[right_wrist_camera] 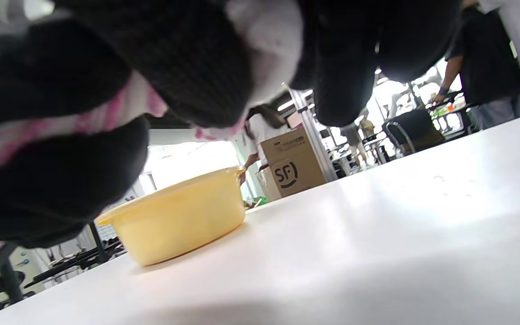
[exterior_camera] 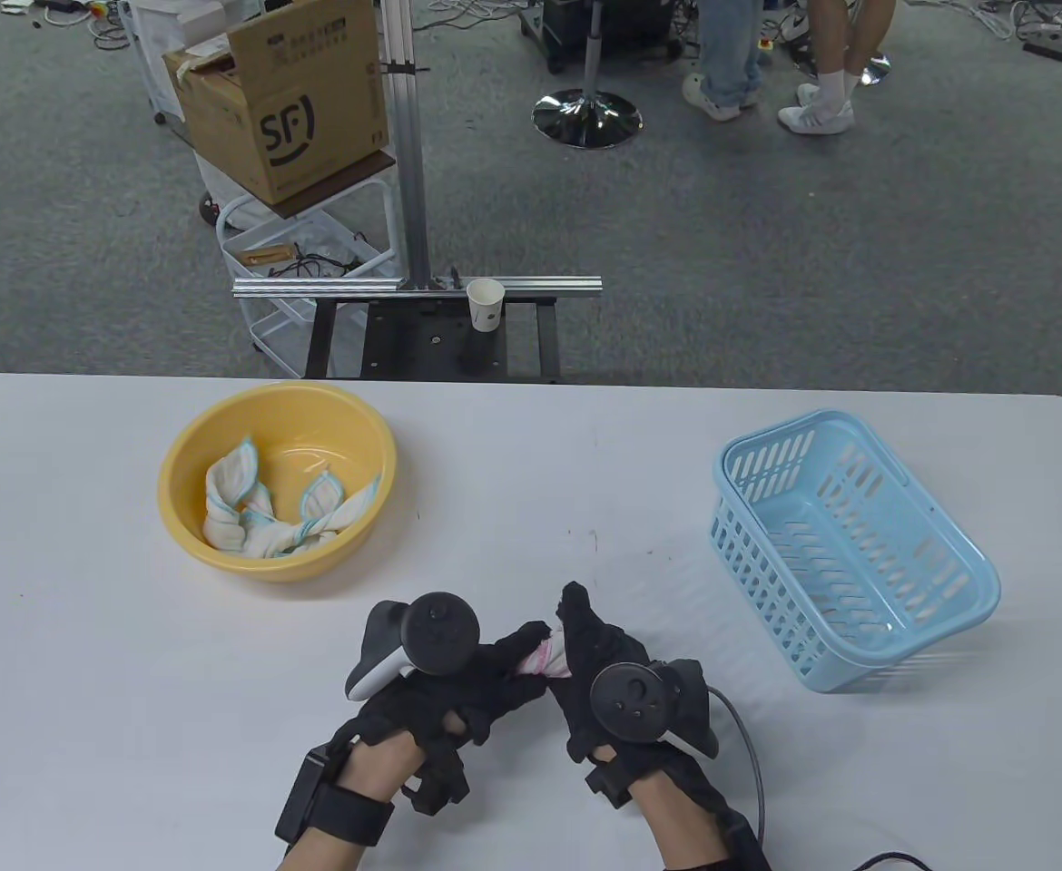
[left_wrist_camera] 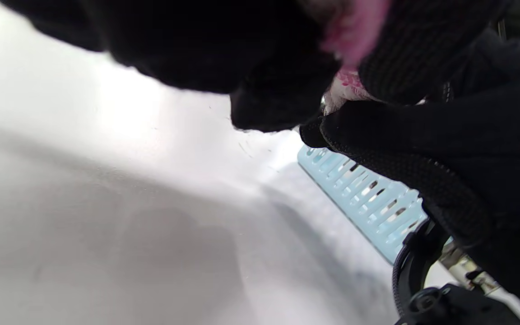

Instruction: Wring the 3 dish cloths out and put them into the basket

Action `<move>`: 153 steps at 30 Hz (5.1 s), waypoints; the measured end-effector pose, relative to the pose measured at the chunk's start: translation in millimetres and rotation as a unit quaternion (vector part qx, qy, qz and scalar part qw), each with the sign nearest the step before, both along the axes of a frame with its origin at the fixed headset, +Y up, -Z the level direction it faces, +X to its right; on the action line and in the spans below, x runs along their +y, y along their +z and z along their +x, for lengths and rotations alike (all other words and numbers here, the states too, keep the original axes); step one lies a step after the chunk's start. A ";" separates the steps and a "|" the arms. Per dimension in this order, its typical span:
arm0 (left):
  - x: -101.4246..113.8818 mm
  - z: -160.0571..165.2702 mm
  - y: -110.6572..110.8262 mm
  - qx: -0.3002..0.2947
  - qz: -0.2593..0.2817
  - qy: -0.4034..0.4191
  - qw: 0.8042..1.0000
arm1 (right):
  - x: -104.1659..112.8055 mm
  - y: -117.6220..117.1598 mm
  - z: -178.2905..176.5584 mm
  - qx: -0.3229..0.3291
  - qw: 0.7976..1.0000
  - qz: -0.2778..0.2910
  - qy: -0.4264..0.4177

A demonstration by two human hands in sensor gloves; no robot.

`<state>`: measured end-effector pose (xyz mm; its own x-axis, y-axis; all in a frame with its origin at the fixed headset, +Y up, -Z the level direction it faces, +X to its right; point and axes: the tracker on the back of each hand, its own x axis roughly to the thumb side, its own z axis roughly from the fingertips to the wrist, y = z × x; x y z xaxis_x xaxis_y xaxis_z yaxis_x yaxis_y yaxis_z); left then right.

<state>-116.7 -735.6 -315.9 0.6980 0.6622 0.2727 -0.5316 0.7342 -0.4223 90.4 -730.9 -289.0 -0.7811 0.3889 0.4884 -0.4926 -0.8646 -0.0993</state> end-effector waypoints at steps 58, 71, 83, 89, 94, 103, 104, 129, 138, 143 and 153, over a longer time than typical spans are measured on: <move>9.3 22.9 18.8 -0.024 0.201 -0.217 0.955 | 9.8 3.5 -14.8 0.019 0.999 -0.015 0.035; 3.6 35.1 24.5 -0.049 0.244 -0.257 0.934 | -13.2 -9.1 -3.6 0.013 0.970 -0.236 -0.048; 10.3 39.1 30.0 -0.053 0.282 -0.264 0.921 | -31.0 -15.7 4.1 0.035 0.924 -0.350 -0.151; 10.6 33.8 27.5 -0.036 0.267 -0.247 0.931 | -27.6 -14.7 5.1 0.020 0.946 -0.295 -0.129; 9.6 25.0 23.6 -0.007 0.224 -0.229 0.947 | -13.9 -12.9 7.2 -0.005 0.977 -0.193 -0.088; 23.1 1.5 18.0 0.042 0.218 -0.192 0.956 | 22.2 -10.7 41.4 -0.084 0.992 -0.021 -0.087; 23.5 -2.2 16.9 0.047 0.216 -0.187 0.957 | 25.9 -10.1 45.4 -0.091 0.992 -0.008 -0.092; -5.4 -28.1 1.1 0.083 0.135 -0.130 0.979 | 90.2 -16.5 201.5 -0.464 0.866 -0.097 -0.159; -6.3 -28.6 1.2 0.083 0.128 -0.125 0.980 | 72.4 -13.4 219.3 -0.498 0.845 -0.149 -0.124; -6.0 -29.5 1.5 0.088 0.127 -0.128 0.980 | 75.4 -13.5 208.6 -0.471 0.865 -0.135 -0.112; -3.1 -43.1 2.5 0.124 0.136 -0.130 0.974 | 87.8 -23.3 153.8 -0.373 0.924 -0.054 -0.059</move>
